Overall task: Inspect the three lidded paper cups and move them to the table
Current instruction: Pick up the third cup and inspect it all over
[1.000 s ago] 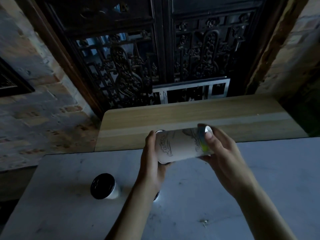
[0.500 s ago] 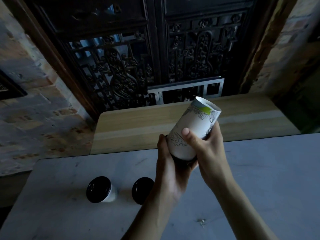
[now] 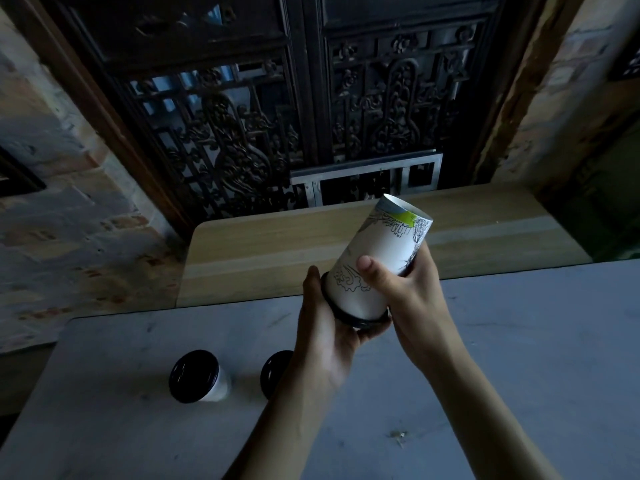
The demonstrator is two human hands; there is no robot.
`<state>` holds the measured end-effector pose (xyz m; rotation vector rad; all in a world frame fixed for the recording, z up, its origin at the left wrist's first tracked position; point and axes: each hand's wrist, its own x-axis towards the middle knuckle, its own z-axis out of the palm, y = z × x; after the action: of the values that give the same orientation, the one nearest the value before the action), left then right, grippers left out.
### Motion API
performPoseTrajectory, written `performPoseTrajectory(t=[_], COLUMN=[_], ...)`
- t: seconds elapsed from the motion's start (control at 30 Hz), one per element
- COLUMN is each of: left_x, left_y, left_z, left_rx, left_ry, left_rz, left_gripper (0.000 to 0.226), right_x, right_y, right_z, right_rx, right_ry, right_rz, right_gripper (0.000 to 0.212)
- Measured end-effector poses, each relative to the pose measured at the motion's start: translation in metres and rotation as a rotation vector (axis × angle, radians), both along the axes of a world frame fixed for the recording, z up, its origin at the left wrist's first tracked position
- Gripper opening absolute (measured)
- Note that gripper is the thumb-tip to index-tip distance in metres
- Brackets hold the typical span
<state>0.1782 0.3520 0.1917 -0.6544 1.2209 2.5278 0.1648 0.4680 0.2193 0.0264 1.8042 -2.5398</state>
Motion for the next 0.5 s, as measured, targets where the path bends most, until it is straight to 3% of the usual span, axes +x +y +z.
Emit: performPoseTrajectory(t=[0.5], left_x=[0.0043], left_y=[0.0074], left_z=[-0.0054], left_rx=[-0.058], left_ry=[0.105], left_rz=[0.069], left_gripper=[0.063], right_x=[-0.0022], right_y=[0.0024], right_z=[-0.0076], right_rx=[-0.027], right_ry=[-0.002], right_rz=[-0.011], right_gripper=[0.070])
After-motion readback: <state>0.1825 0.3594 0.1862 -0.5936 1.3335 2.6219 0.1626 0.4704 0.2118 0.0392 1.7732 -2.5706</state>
